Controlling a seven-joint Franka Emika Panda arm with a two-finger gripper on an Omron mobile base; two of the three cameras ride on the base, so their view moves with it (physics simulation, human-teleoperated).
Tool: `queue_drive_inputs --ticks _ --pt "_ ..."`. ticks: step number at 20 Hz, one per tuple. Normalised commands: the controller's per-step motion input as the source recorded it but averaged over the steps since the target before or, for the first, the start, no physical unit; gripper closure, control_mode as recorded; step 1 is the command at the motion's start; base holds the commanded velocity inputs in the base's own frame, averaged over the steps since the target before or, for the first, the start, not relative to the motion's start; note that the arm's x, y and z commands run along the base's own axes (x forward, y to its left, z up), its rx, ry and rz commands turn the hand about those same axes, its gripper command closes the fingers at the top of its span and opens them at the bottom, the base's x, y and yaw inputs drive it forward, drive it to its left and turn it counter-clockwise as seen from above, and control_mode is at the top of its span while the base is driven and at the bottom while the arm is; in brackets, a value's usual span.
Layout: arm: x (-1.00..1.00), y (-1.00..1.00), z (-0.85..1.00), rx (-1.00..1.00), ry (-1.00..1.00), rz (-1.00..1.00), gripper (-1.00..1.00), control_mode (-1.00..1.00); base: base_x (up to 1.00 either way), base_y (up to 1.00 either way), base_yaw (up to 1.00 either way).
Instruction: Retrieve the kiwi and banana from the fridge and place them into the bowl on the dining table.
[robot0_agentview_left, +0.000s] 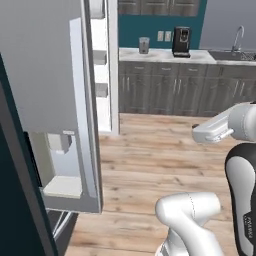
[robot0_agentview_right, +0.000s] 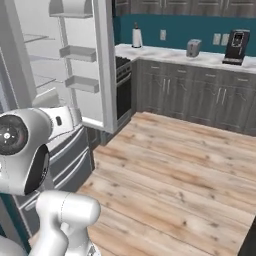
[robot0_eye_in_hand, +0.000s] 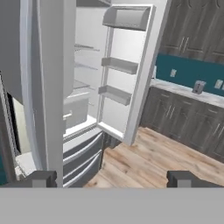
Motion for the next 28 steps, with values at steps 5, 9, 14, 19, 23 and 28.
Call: queue_drive_inputs --ticks 5,9,14,19,23,28 --pt "0.0 0.0 0.0 0.0 0.0 0.0 -1.0 1.0 0.47 -0.01 0.37" --pt "0.0 0.0 0.0 0.0 0.0 0.0 -1.0 1.0 0.33 -0.33 0.35" --pt "0.0 0.0 0.0 0.0 0.0 0.0 -1.0 1.0 0.3 -0.5 0.34" --pt "0.0 0.0 0.0 0.0 0.0 0.0 -1.0 1.0 0.29 -0.63 0.31" --pt "0.0 0.0 0.0 0.0 0.0 0.0 -1.0 1.0 0.26 -0.64 0.3" --pt "0.0 0.0 0.0 0.0 0.0 0.0 -1.0 1.0 0.34 -0.45 0.31"
